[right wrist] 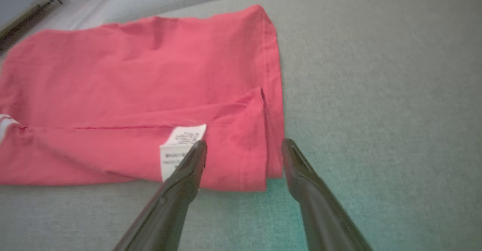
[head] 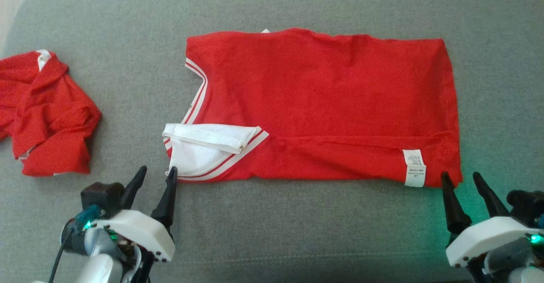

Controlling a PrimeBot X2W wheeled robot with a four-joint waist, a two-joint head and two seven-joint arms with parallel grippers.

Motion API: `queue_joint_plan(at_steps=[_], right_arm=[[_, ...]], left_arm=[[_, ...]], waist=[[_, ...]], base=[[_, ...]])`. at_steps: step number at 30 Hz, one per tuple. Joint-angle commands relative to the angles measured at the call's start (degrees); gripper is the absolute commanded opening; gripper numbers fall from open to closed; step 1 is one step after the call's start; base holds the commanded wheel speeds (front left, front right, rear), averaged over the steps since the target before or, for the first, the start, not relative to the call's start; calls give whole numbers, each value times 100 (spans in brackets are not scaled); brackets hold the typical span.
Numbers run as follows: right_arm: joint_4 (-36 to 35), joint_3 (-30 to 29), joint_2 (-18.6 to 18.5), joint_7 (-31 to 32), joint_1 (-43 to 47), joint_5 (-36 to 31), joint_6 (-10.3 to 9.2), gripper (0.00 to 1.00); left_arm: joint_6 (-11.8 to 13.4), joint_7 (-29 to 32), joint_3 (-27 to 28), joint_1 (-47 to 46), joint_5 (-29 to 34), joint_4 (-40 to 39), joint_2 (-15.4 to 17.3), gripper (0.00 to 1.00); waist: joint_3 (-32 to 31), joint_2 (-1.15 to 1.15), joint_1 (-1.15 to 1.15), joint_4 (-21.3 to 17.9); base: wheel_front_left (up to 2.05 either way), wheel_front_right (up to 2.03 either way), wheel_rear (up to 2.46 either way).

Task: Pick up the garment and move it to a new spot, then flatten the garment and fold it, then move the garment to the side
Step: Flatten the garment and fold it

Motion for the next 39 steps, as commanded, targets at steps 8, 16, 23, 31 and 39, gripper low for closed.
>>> queue_joint_plan(at_steps=[8, 16, 23, 31, 39], right_arm=[[-60, -246, 38, 693, -338, 96, -4, 100], [18, -341, 72, 957, -594, 130, -4, 100], [231, -308, 83, 1225, -836, 271, -4, 91], [186, -413, 89, 1253, -795, 413, -4, 0], [-6, -478, 91, 1445, -416, 549, -4, 0]], left_arm=[[-233, 257, 167, -418, -327, 273, 27, 100], [-403, 430, 87, -616, -482, 406, 18, 100], [-529, 817, -27, -763, -660, 564, 48, 82], [-561, 689, -71, -687, -741, 272, 32, 0], [-287, 667, 18, -63, -827, -358, 67, 0]], waist=[[368, 0, 0, 51], [514, 0, 0, 54], [653, 0, 0, 47], [650, 0, 0, 87], [283, 0, 0, 166]], base=[[0, 0, 0], [0, 0, 0], [0, 0, 0], [0, 0, 0], [0, 0, 0]])
